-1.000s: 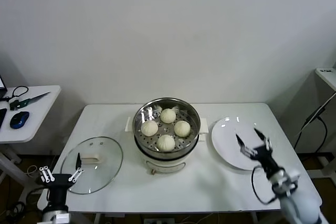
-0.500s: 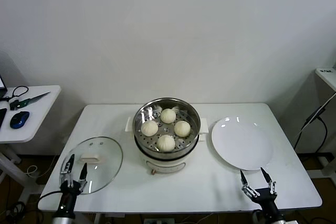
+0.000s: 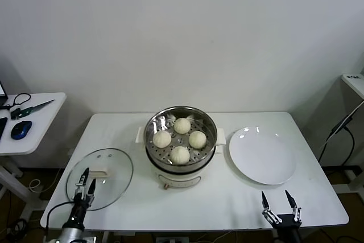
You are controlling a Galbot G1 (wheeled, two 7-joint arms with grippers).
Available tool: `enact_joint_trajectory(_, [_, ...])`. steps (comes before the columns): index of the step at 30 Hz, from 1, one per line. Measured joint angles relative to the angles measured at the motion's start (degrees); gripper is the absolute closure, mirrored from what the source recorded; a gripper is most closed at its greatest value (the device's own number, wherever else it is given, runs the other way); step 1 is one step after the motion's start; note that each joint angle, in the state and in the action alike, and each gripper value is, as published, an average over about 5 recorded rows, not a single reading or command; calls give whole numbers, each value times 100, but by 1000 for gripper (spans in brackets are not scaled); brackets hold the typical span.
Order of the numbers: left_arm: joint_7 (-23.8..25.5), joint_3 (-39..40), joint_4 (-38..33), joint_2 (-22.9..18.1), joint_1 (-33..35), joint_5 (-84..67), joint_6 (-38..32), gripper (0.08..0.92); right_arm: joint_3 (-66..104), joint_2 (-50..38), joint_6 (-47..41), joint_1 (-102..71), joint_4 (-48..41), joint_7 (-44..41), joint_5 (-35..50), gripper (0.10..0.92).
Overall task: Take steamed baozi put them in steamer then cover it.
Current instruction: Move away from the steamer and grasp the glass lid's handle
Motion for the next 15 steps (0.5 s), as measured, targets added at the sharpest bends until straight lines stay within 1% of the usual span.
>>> enact_joint_trajectory(15, [172, 136, 668, 164, -740, 86, 166, 177, 47, 233, 151, -282, 290, 74, -137, 203])
